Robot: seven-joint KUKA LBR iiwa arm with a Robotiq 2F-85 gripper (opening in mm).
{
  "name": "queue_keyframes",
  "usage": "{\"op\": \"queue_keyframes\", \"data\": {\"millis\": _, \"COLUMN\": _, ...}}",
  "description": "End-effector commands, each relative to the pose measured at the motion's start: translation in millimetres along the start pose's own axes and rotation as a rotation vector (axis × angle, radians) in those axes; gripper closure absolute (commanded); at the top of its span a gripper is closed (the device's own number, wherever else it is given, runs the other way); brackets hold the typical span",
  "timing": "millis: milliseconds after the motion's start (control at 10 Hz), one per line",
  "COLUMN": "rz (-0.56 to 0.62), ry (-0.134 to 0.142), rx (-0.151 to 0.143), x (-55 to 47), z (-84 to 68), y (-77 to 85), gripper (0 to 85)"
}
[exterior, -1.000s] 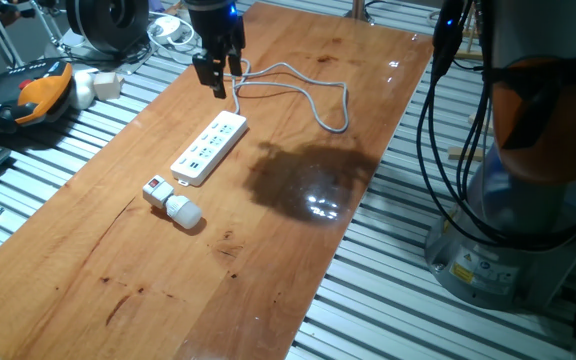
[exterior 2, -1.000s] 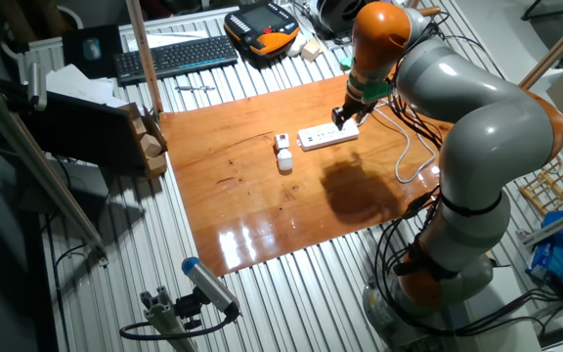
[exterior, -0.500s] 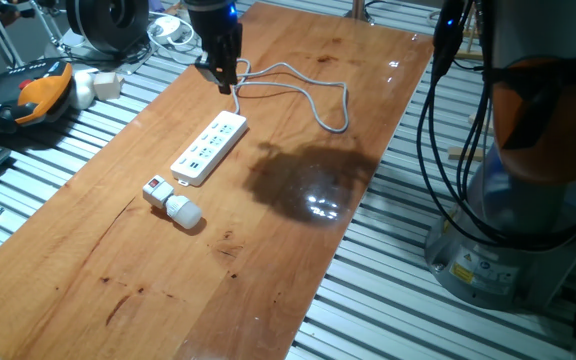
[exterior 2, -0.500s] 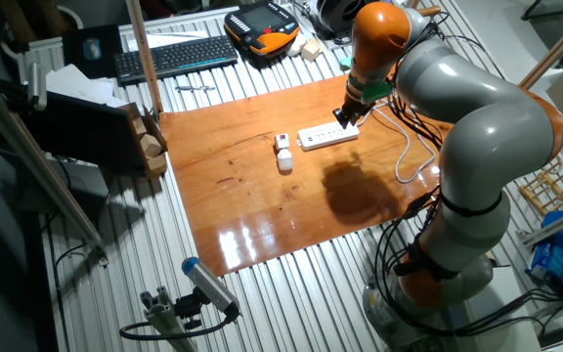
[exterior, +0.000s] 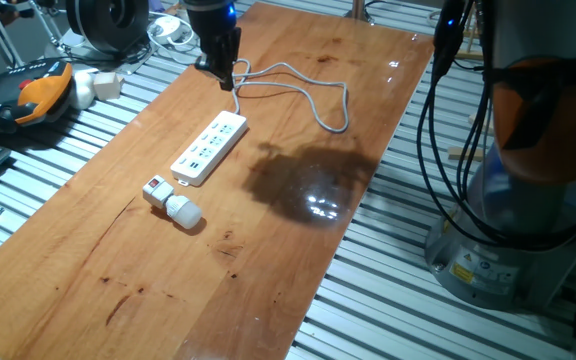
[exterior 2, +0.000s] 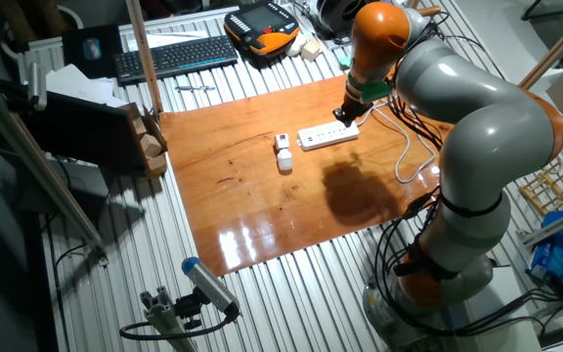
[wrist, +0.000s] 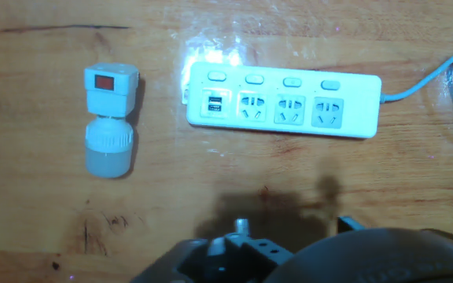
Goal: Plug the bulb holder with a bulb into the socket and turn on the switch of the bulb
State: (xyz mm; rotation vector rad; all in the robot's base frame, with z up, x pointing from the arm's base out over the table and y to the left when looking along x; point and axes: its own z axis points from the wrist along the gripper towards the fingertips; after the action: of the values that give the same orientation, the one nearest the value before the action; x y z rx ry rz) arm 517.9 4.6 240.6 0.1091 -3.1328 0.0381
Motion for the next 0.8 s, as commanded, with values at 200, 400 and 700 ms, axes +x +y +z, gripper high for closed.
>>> {"op": "queue_keyframes", "data": {"millis": 200, "rz": 0.023, "ry": -0.004, "rx": -0.017, "x": -5.1, "z": 2.4, "y": 6.3, "gripper": 85.0}}
{"op": "queue_keyframes", "data": {"millis": 400, "rz": 0.035, "ry": -0.005, "rx": -0.029, "x": -7.8, "z": 8.2, "y": 9.0, "gripper": 85.0}}
{"op": "queue_keyframes", "data": {"millis": 700, "rz": 0.065, "ry": -0.020, "rx": -0.030, "x": -8.5, "z": 19.7, "y": 29.0, "gripper": 85.0}}
